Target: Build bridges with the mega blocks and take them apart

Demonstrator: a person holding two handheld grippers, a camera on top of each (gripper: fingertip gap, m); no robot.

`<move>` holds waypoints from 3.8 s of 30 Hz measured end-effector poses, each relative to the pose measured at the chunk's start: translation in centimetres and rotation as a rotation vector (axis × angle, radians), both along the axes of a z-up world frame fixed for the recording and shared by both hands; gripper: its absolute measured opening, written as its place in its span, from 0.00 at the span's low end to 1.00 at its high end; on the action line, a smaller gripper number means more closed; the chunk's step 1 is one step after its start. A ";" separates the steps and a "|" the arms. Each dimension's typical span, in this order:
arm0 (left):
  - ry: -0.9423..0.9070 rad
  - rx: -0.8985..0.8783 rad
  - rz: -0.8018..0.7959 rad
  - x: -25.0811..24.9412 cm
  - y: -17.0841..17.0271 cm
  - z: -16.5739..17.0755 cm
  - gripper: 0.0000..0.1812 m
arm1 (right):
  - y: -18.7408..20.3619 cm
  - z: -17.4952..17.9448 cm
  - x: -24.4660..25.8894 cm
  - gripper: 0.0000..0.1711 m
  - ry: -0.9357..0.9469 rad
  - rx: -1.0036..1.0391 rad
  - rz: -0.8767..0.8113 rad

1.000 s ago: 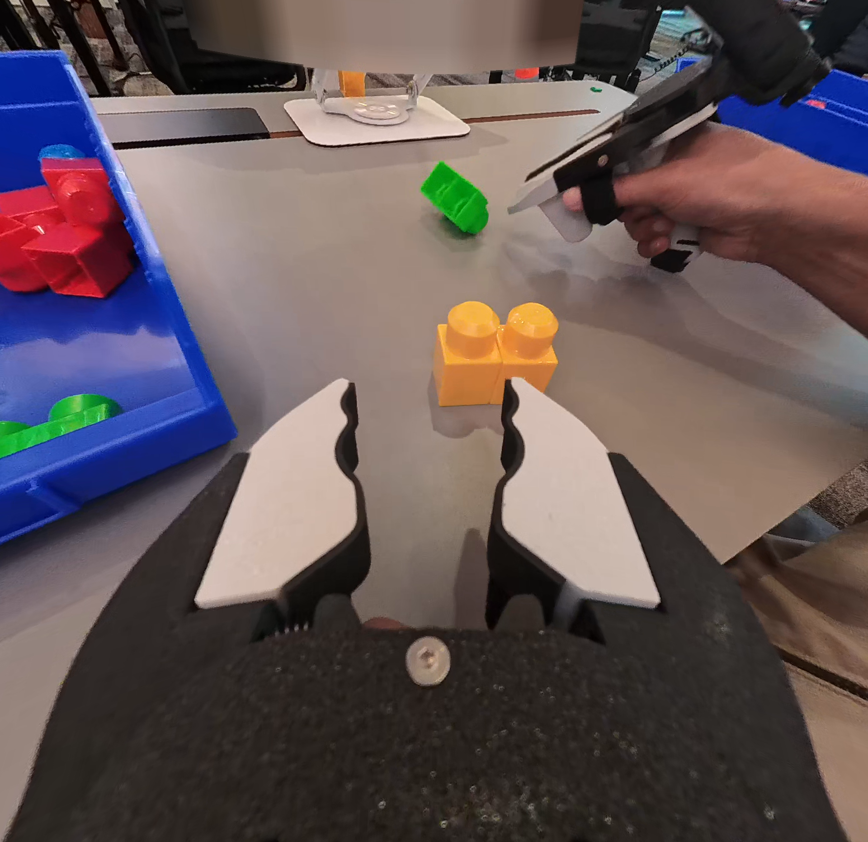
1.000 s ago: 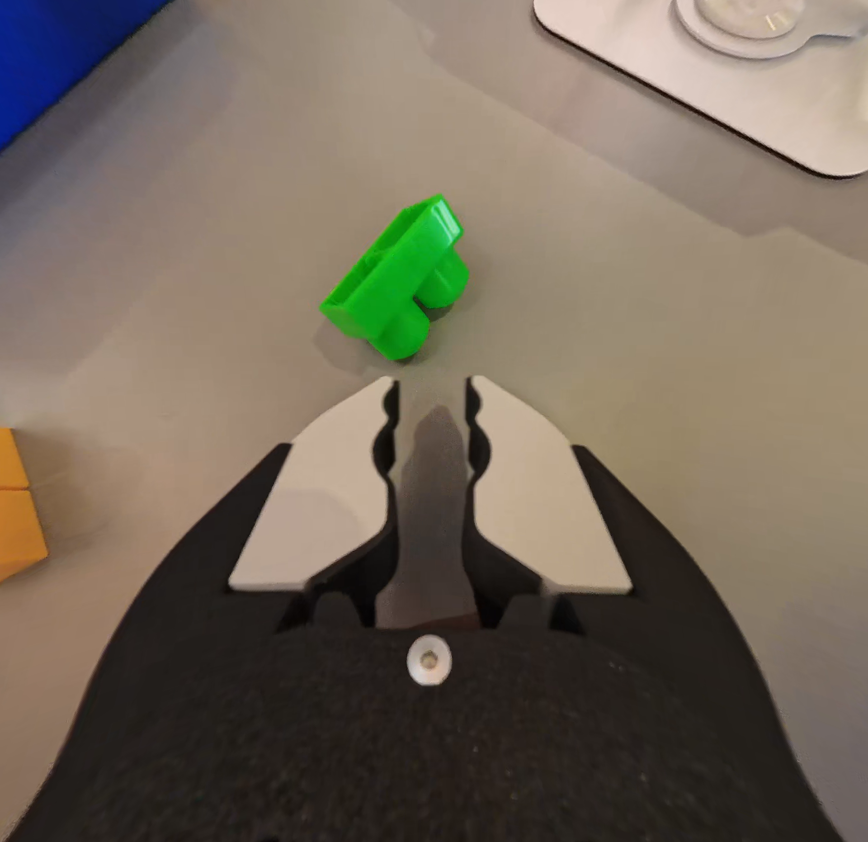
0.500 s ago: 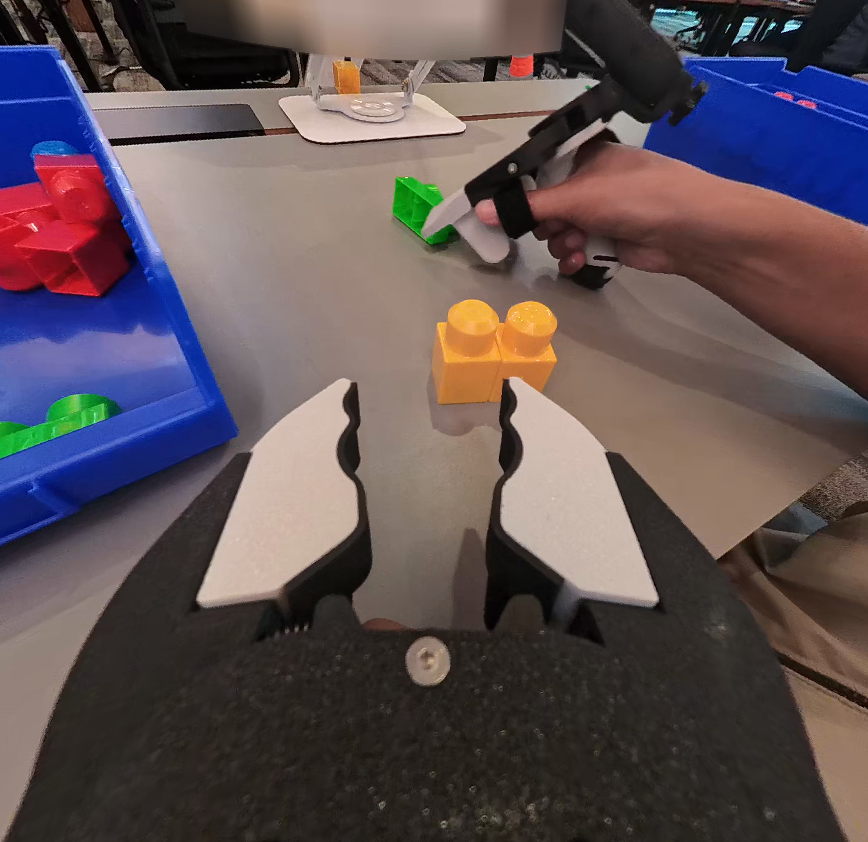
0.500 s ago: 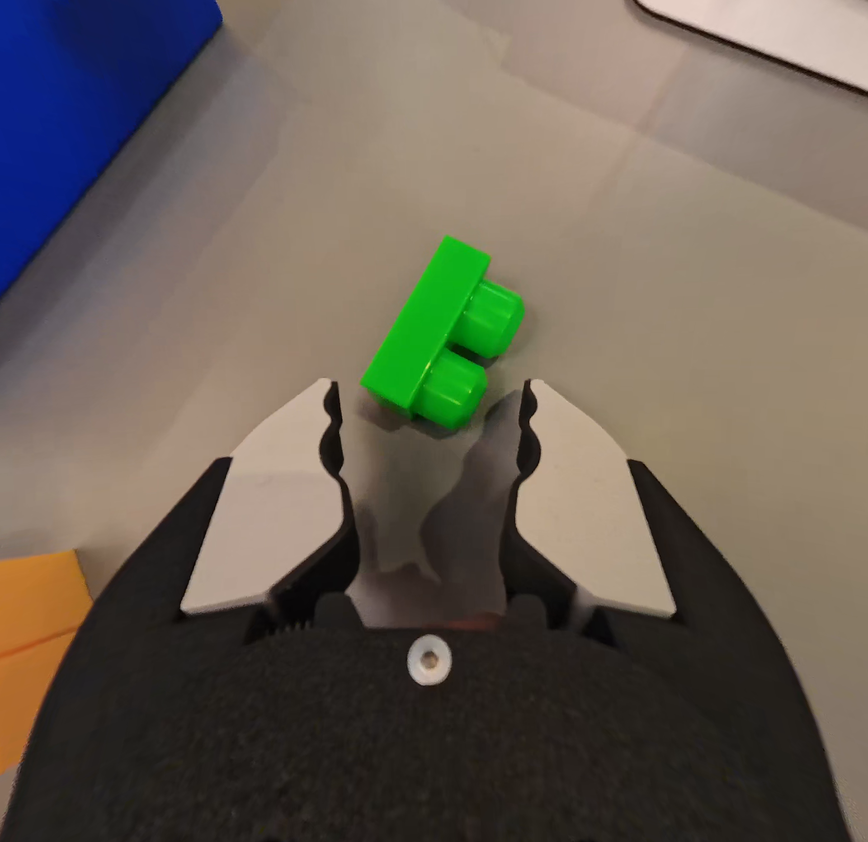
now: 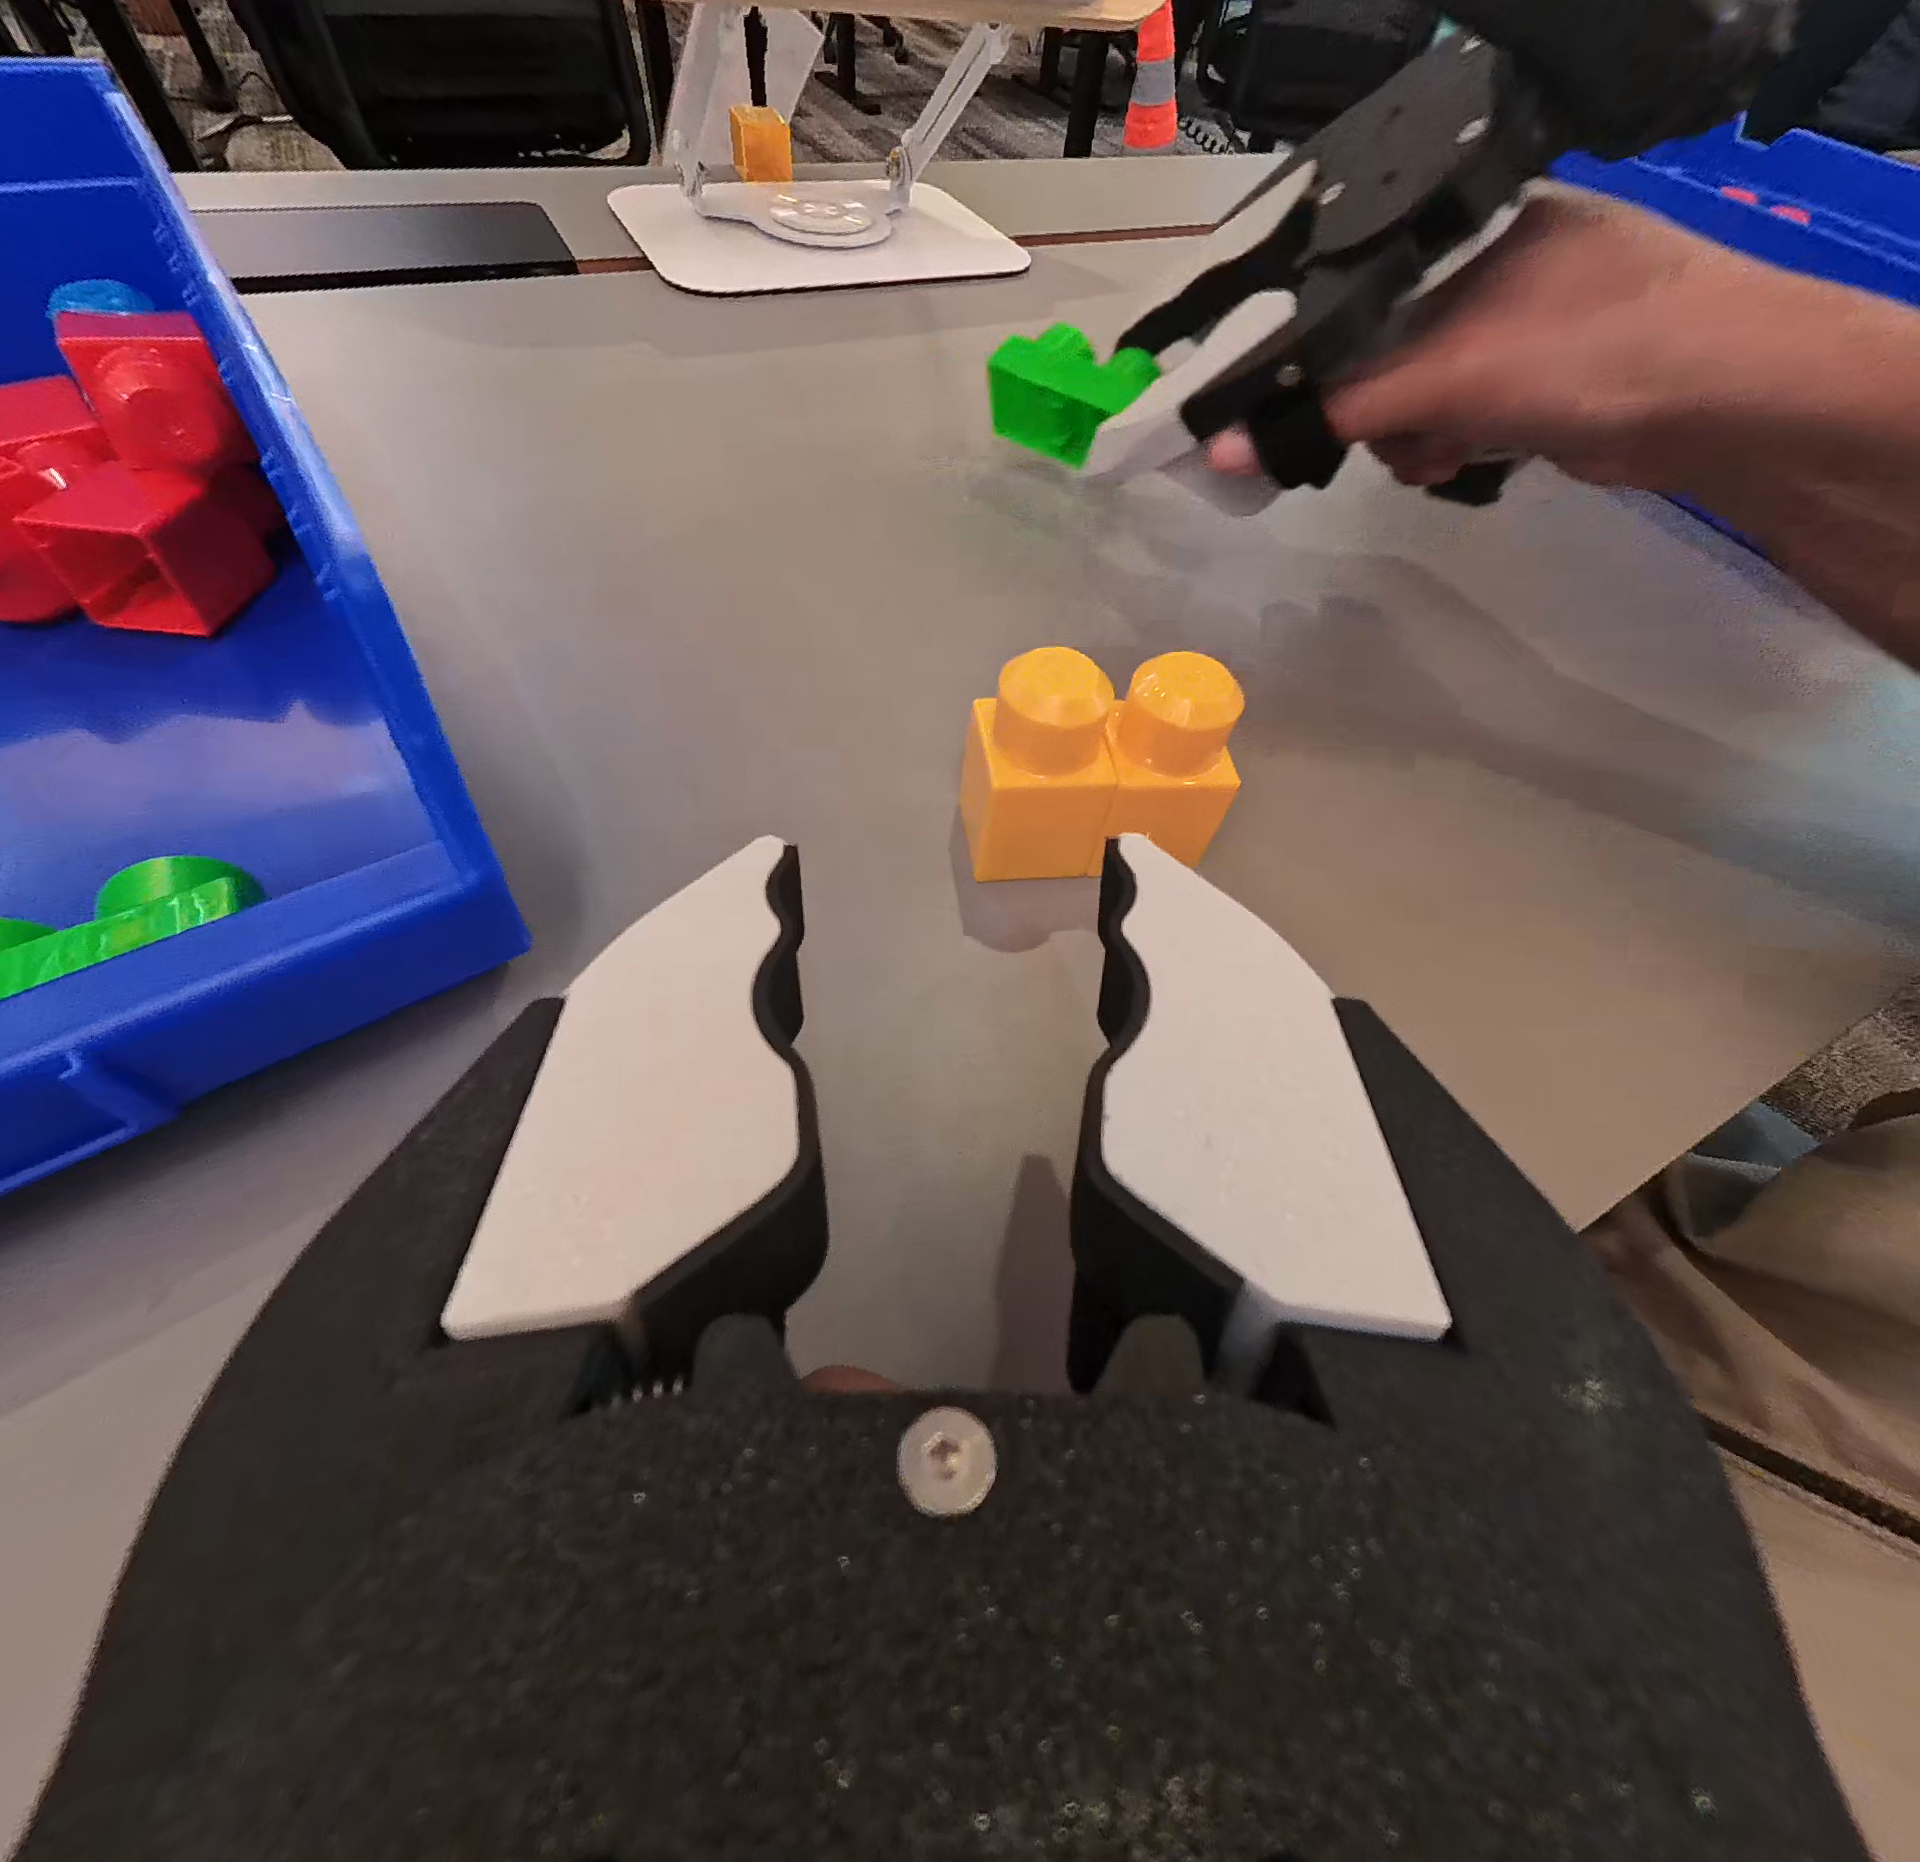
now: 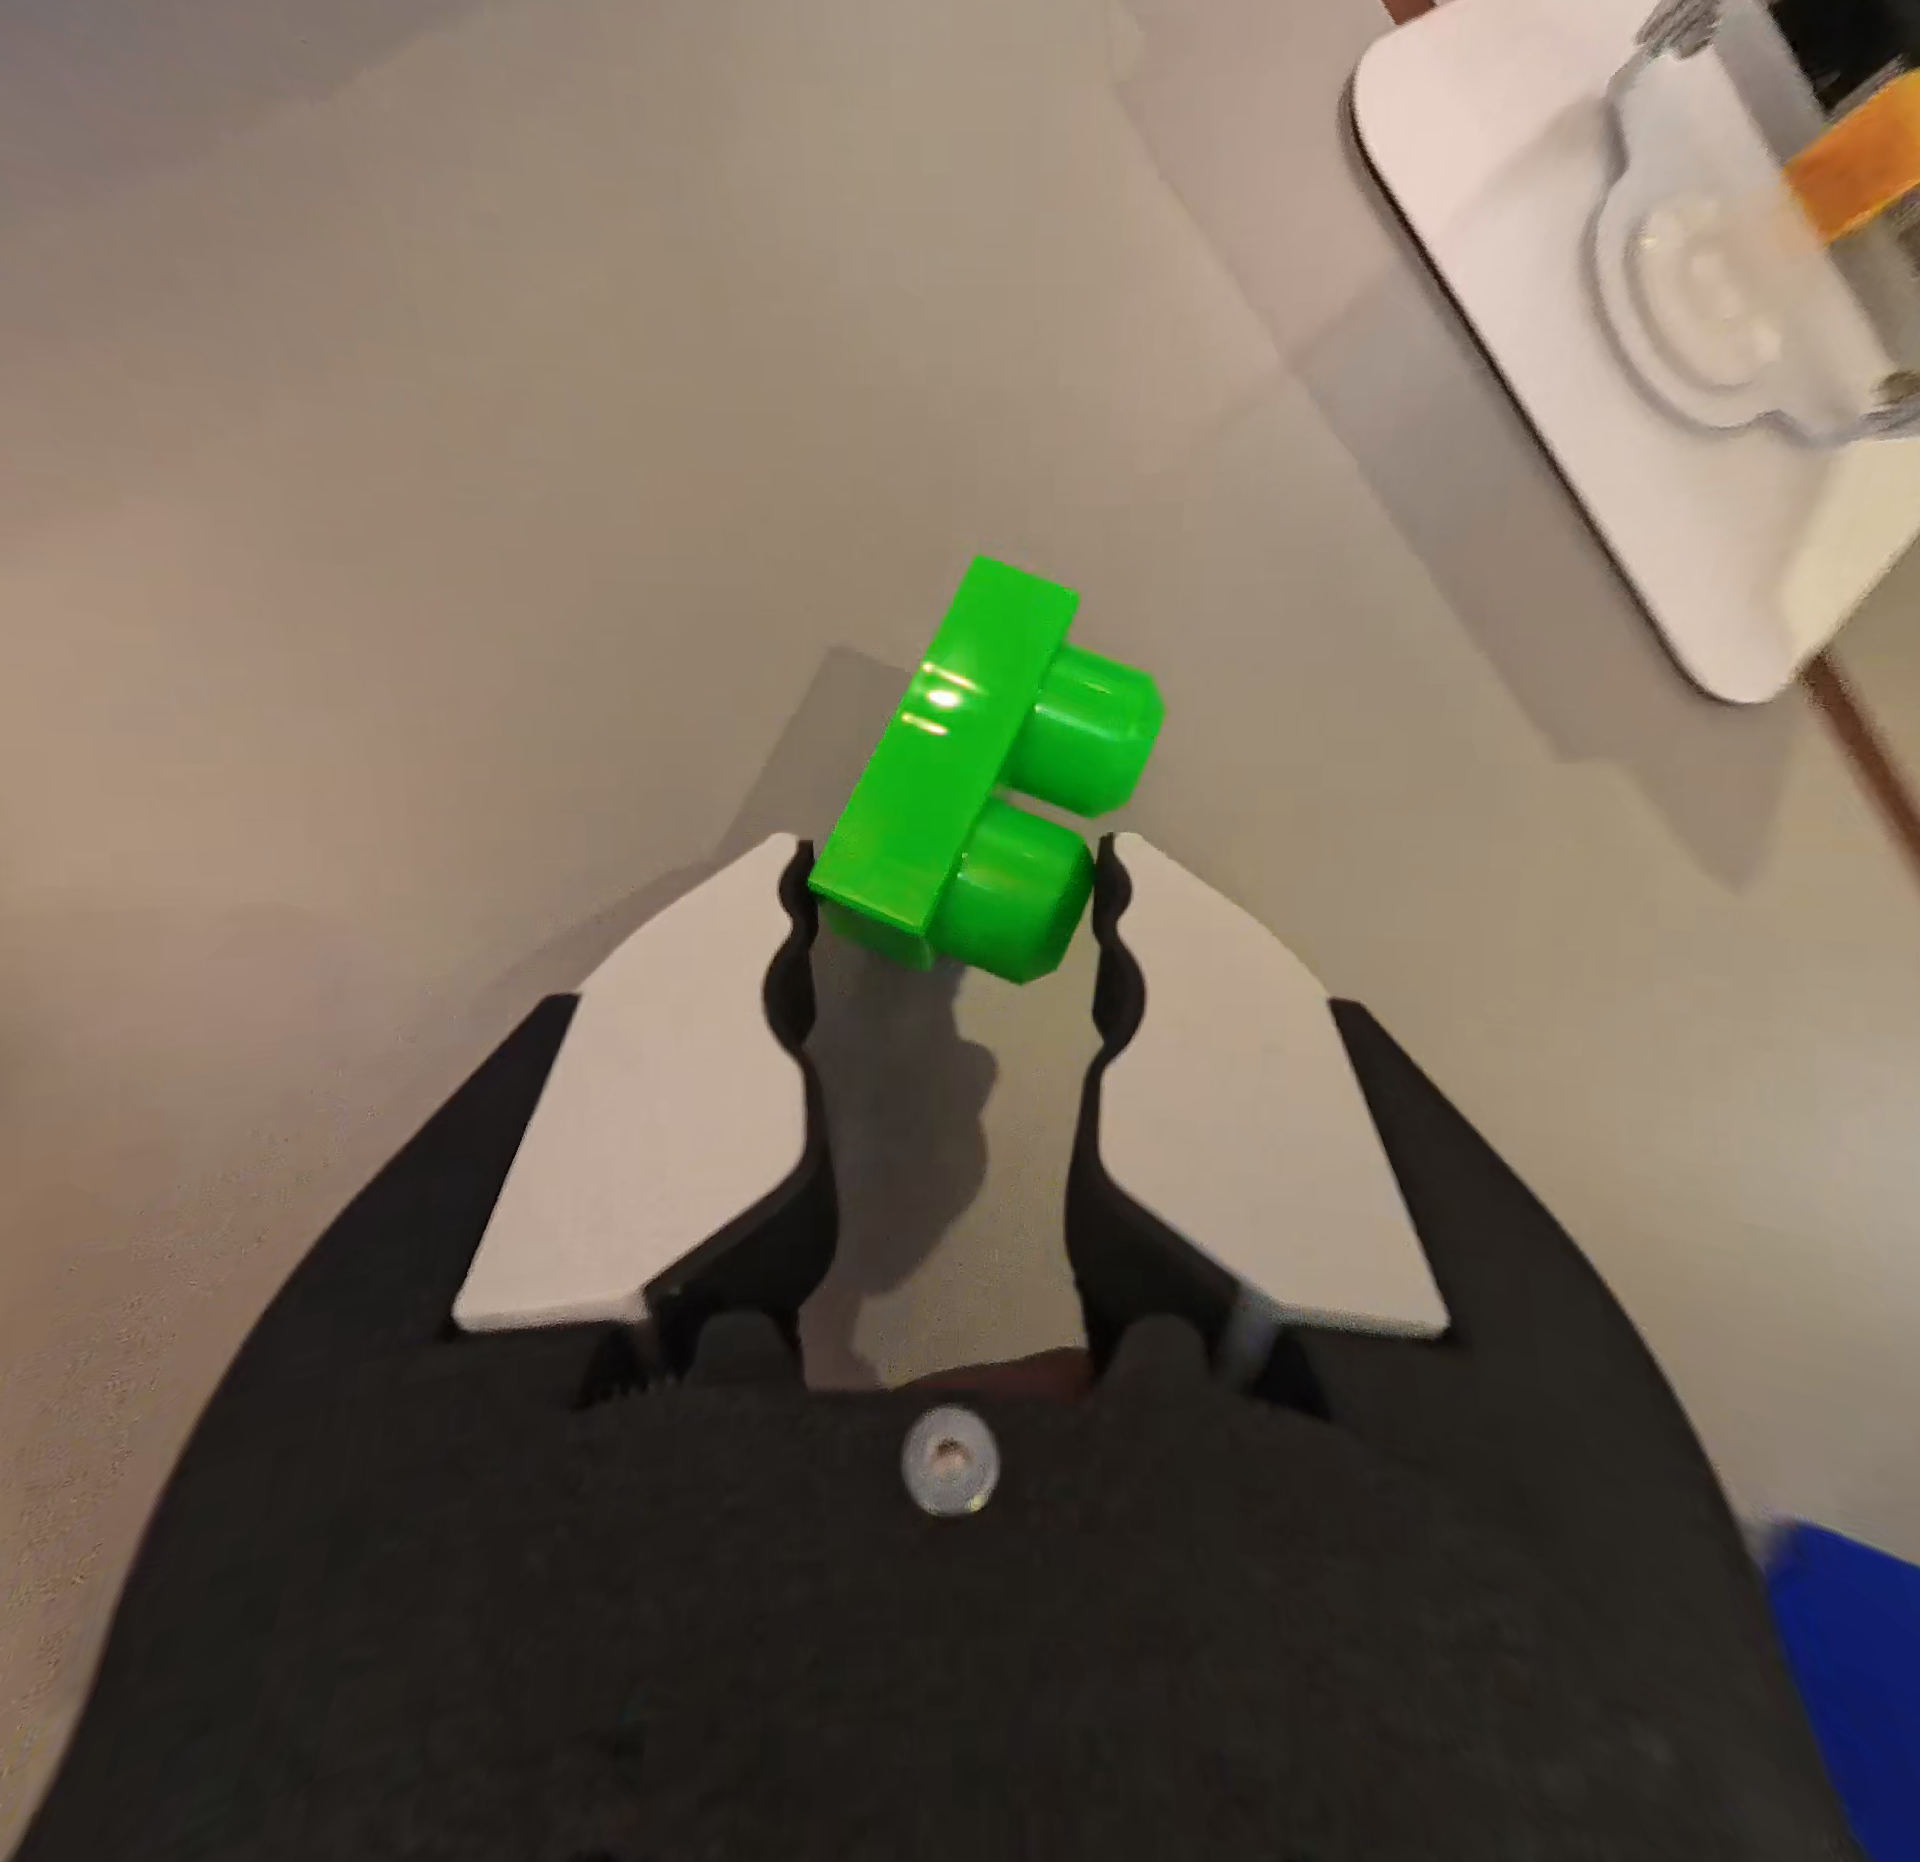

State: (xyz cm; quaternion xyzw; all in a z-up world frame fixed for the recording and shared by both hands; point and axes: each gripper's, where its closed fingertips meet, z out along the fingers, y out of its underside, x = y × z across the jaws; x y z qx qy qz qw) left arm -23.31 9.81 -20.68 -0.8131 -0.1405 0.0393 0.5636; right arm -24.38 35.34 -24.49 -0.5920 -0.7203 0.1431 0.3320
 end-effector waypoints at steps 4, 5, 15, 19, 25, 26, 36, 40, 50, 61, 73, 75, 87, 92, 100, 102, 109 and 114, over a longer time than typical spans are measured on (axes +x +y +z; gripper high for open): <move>0.001 -0.015 0.001 0.0 0.1 -0.3 0.30 | 1.6 1.3 3.6 0.30 -0.055 0.208 0.083; 0.002 -0.017 0.002 0.1 0.1 -0.3 0.29 | 1.8 1.5 4.4 0.30 -0.068 0.254 0.105; 0.010 -0.030 -0.012 0.8 0.6 -0.3 0.29 | 0.6 0.1 8.0 0.31 -0.220 0.507 0.282; 0.021 -0.034 -0.026 1.3 0.8 -0.3 0.29 | -0.3 -0.4 9.0 0.38 -0.208 0.424 0.276; 0.010 -0.028 -0.031 1.5 0.8 -0.3 0.29 | -0.9 1.2 10.6 0.39 0.003 0.177 0.084; 0.008 -0.027 -0.031 1.5 0.8 -0.2 0.29 | -0.7 1.3 10.7 0.38 0.053 0.097 0.010; 0.001 -0.036 -0.063 1.6 0.9 -0.1 0.29 | 0.1 -1.5 9.3 0.36 0.108 -0.187 -0.340; 0.008 -0.037 -0.047 1.3 0.5 -0.1 0.29 | 0.5 -2.3 9.2 0.31 0.076 -0.190 -0.353; -0.019 -0.059 -0.031 1.1 0.1 -0.9 0.29 | 0.5 -0.6 9.4 0.22 0.118 -0.123 -0.239; -0.015 -0.091 -0.019 1.8 -0.1 -1.6 0.29 | -10.2 5.1 7.9 0.21 0.262 -0.318 0.120; -0.002 -0.108 -0.018 2.4 -0.6 -1.7 0.29 | -18.9 4.5 4.5 0.22 0.167 -0.347 0.366; 0.003 -0.110 -0.013 2.3 -0.8 -1.8 0.29 | -19.2 4.1 4.4 0.22 0.153 -0.347 0.373; -0.010 -0.110 -0.011 2.0 -1.3 -2.1 0.29 | -18.9 3.0 4.5 0.22 0.094 -0.308 0.391; -0.005 -0.130 -0.028 2.5 -0.9 -2.4 0.29 | -18.5 2.8 4.6 0.24 0.102 -0.305 0.376; 0.004 -0.151 -0.056 3.3 0.3 -2.2 0.34 | -17.7 5.3 4.8 0.32 0.211 -0.341 0.366; -0.001 -0.166 -0.048 3.3 0.8 -2.3 0.40 | -17.1 6.7 5.2 0.33 0.260 -0.373 0.350; -0.119 -0.212 -0.025 3.9 3.8 -3.3 0.52 | -14.0 8.8 7.6 0.32 0.357 -0.357 0.267; -0.182 -0.302 0.019 3.4 5.4 -4.7 0.53 | -13.1 8.8 9.0 0.32 0.387 -0.360 0.243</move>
